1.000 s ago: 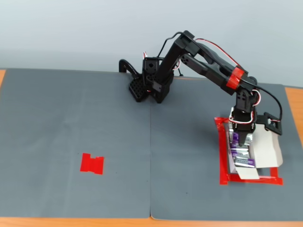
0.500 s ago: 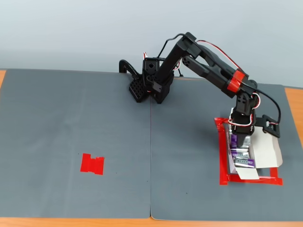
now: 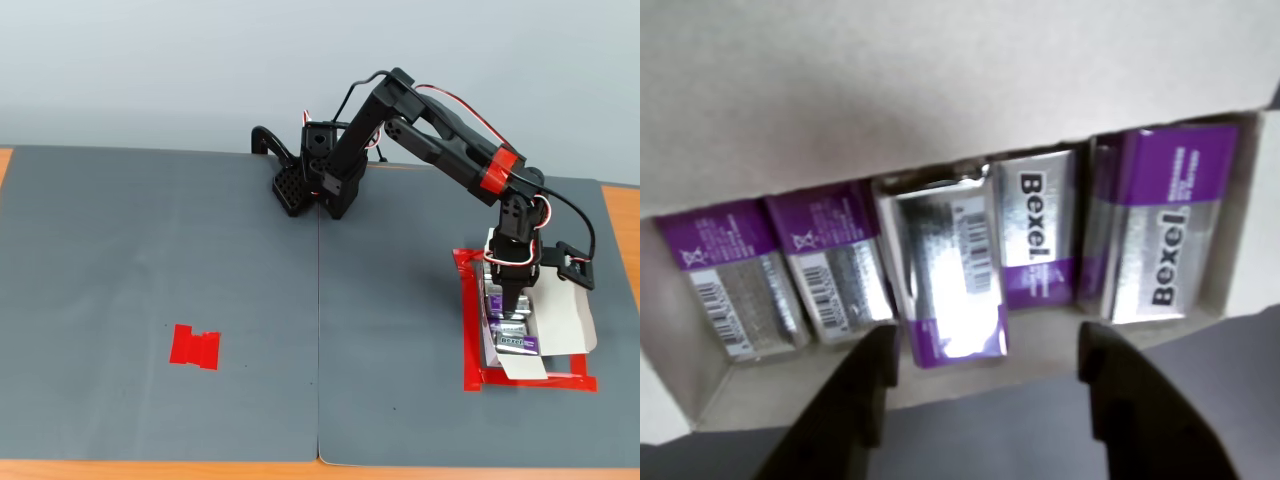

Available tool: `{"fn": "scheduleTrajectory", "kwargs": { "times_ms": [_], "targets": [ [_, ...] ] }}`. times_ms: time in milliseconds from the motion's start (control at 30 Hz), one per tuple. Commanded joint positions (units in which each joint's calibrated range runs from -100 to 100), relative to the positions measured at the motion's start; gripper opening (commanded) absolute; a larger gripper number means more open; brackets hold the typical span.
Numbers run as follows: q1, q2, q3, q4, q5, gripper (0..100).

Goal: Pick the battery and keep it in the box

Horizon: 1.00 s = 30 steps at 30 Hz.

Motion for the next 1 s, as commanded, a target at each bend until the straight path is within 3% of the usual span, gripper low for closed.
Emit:
{"fn": "scheduleTrajectory", "kwargs": {
  "times_ms": [0, 233, 567, 967],
  "targets": [
    [0.1, -6.3, -3.0, -0.4, -0.2, 19],
    [0.7, -15.0, -2.3, 0.2, -0.2, 2],
    [6.8, -30.7, 6.4, -0.6, -0.2, 2],
    [21.6, -56.9, 27.1, -0.6, -0.2, 2]
  ]
}}
